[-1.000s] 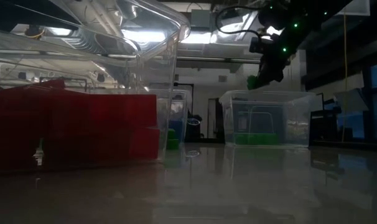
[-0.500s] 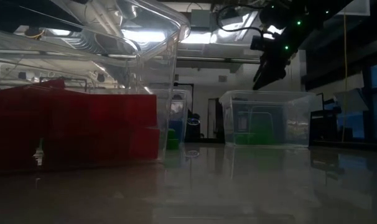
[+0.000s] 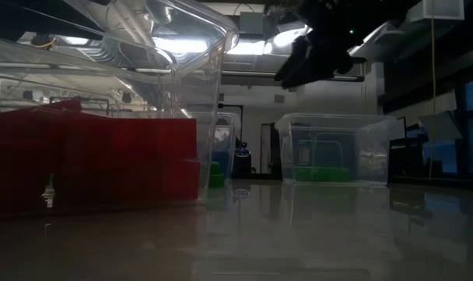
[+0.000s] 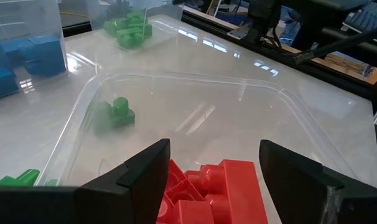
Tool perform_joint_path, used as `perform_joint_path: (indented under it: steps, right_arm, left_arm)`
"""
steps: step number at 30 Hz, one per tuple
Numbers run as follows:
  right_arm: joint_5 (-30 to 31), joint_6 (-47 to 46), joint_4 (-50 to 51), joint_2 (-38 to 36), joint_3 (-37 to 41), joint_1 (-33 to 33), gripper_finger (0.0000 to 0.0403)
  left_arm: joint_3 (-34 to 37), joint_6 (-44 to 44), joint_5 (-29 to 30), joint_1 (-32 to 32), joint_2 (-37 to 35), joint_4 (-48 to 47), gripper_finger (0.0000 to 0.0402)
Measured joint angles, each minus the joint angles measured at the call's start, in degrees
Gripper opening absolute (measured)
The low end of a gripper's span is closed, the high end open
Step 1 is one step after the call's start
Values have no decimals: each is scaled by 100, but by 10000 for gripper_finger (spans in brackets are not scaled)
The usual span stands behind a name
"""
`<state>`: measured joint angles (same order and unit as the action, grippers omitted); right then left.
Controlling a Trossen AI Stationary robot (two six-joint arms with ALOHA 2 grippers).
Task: Sort blocks
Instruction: Put the green game piece into the top right transparent bin
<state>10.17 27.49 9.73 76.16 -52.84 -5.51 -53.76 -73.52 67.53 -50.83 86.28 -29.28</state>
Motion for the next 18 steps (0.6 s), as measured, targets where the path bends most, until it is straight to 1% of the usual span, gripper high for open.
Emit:
perform_joint_path:
  steps: [4, 7, 10, 12, 18]
  right_arm:
    - [190, -292, -516, 664, 2, 296, 366]
    - [275, -519, -1197, 1261, 2, 432, 366]
    - [228, -859, -2157, 1975, 2, 497, 366]
    - [185, -1081, -2610, 2421, 4, 532, 366]
    - [-32, -1847, -3750, 3377, 0, 515, 366]
  left_arm:
    - [0, 0, -2, 0, 1, 5, 235]
    - [0, 2, -2, 0, 1, -10, 235]
    - [0, 37, 0, 0, 0, -5, 235]
    - [0, 44, 2, 0, 0, -9, 235]
    - [0, 46, -64, -17, 0, -4, 235]
